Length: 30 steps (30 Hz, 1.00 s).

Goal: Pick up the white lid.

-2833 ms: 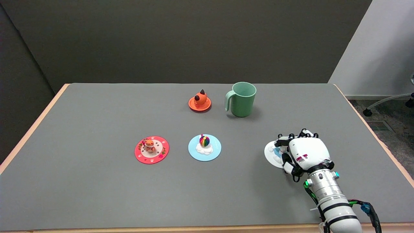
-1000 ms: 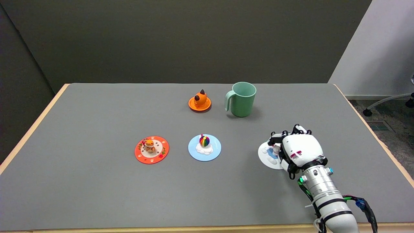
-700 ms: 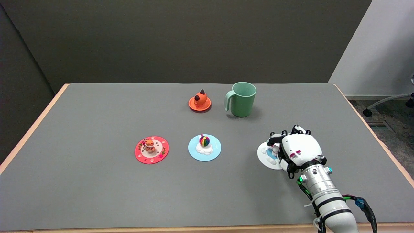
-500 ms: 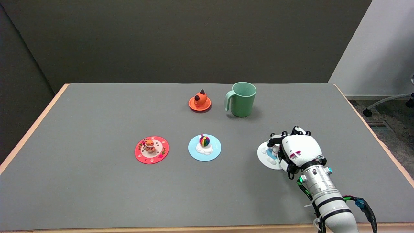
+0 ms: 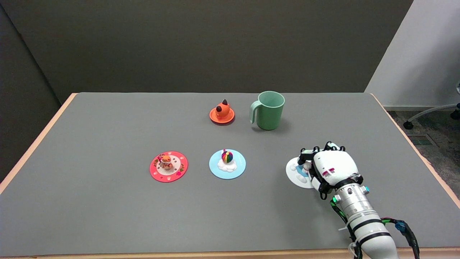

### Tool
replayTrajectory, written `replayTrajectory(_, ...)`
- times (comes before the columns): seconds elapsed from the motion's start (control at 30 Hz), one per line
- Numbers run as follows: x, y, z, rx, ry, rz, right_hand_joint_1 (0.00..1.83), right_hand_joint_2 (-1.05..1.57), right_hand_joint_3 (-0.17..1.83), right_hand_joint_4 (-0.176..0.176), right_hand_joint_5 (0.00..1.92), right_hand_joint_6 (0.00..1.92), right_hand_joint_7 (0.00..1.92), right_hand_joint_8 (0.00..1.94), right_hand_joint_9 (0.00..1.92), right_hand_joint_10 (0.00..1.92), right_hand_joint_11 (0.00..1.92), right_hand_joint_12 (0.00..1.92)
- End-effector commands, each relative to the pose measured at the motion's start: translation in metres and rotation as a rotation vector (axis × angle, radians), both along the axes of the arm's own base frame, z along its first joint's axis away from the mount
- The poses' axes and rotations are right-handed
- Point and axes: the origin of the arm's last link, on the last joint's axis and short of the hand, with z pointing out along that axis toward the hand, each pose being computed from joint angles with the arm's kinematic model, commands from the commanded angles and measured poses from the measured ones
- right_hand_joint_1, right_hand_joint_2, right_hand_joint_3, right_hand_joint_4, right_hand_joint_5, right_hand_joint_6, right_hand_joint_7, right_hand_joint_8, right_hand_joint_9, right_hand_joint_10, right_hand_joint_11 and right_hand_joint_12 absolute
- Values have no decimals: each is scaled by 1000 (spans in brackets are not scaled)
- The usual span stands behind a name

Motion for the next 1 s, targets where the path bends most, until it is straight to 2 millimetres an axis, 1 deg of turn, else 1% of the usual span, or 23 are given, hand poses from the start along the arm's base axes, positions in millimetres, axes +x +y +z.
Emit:
replayTrajectory(0.03,1,-5,-2,26,1,-6,1346,1055,204,176,788,623,883,1172,865,666,405,1483)
replayTrajectory(0.13,1,-6,-3,33,-3,-8,1346,1056,204,176,780,634,881,1175,859,677,401,1484)
replayTrajectory(0.37,15,-14,-5,53,-14,25,1346,1053,206,176,779,635,886,1168,861,685,423,1478)
replayTrajectory(0.67,26,-22,1,36,-15,63,1348,1048,206,176,794,608,896,1152,869,675,422,1492)
replayTrajectory(1.0,25,-21,3,31,-12,62,1348,1046,205,176,800,595,900,1145,873,670,422,1491)
